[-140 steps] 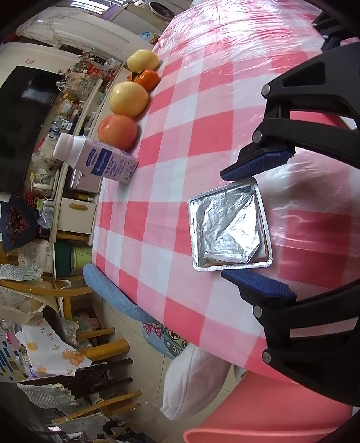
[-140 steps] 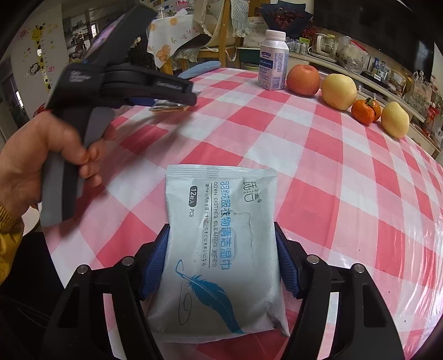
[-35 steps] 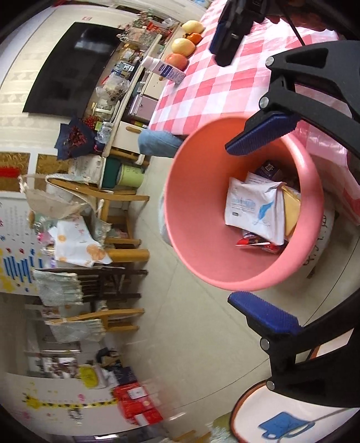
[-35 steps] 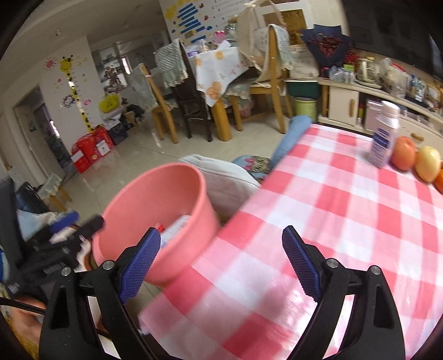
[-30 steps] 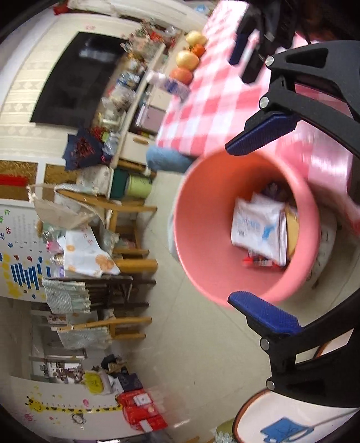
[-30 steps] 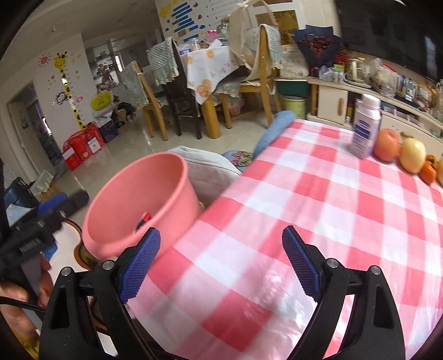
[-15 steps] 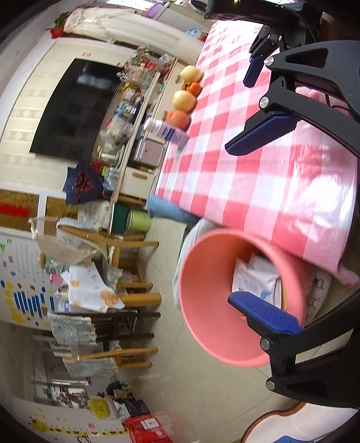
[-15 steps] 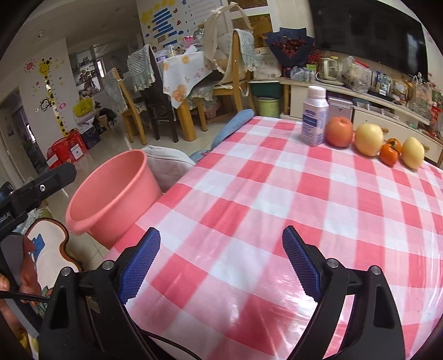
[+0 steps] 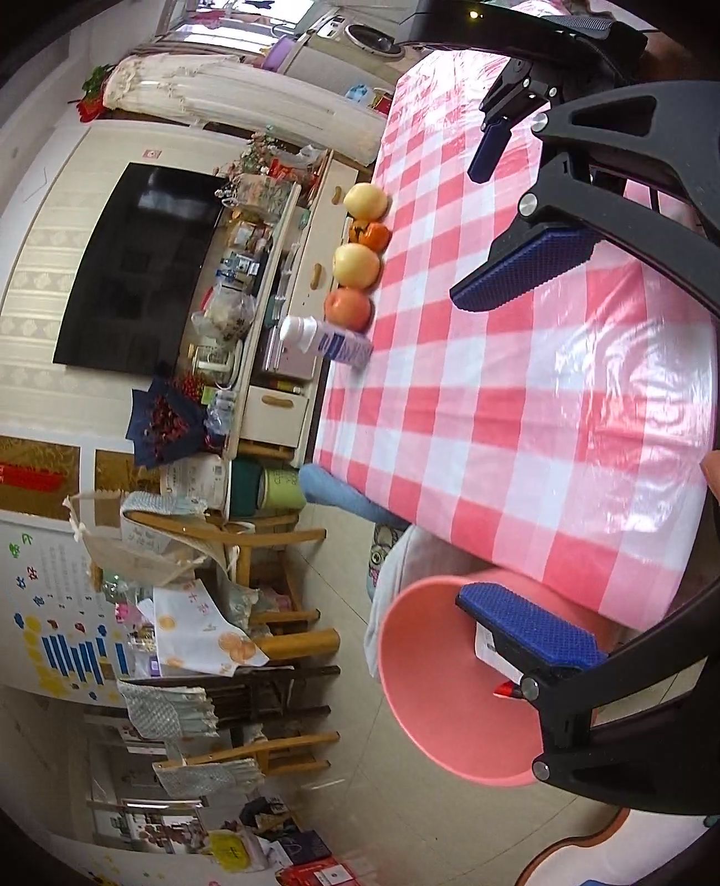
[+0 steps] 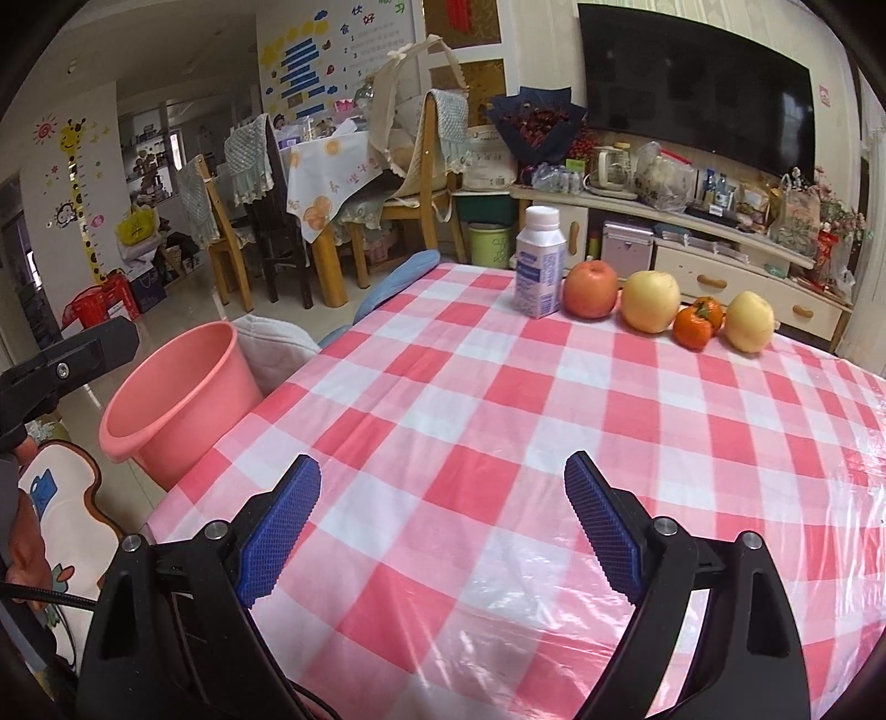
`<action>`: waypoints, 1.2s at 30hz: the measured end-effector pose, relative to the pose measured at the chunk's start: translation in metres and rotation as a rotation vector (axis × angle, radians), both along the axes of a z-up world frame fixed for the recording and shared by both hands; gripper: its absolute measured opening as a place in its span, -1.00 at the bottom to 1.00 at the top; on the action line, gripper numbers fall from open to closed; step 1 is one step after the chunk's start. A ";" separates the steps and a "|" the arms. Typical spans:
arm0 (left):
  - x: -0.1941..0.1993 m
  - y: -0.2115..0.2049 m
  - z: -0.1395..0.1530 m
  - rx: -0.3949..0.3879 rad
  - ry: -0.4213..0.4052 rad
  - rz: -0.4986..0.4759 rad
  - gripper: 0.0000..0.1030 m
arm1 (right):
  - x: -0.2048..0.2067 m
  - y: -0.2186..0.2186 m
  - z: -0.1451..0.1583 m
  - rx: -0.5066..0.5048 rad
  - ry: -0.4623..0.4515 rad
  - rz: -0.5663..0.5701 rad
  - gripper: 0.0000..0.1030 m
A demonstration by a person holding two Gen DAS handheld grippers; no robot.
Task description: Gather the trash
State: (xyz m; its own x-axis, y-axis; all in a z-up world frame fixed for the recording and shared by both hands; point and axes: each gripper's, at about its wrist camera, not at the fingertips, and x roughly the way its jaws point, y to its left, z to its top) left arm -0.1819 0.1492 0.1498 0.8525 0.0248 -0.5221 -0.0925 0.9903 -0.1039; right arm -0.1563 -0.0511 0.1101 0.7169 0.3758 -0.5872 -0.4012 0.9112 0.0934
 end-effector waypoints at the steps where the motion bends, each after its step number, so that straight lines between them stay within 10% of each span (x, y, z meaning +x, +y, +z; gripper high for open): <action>1: 0.000 -0.004 0.001 0.003 -0.001 0.000 0.92 | -0.001 -0.004 0.002 0.000 -0.008 -0.006 0.73; 36: 0.018 -0.149 0.023 0.078 -0.008 -0.156 0.92 | -0.013 -0.154 0.037 -0.022 -0.240 -0.299 0.84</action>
State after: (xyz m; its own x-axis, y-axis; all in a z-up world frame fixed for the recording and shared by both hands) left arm -0.1637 0.0000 0.1733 0.8532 -0.0682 -0.5170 0.0638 0.9976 -0.0264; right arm -0.1688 -0.2051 0.1470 0.9110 0.1190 -0.3948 -0.1259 0.9920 0.0084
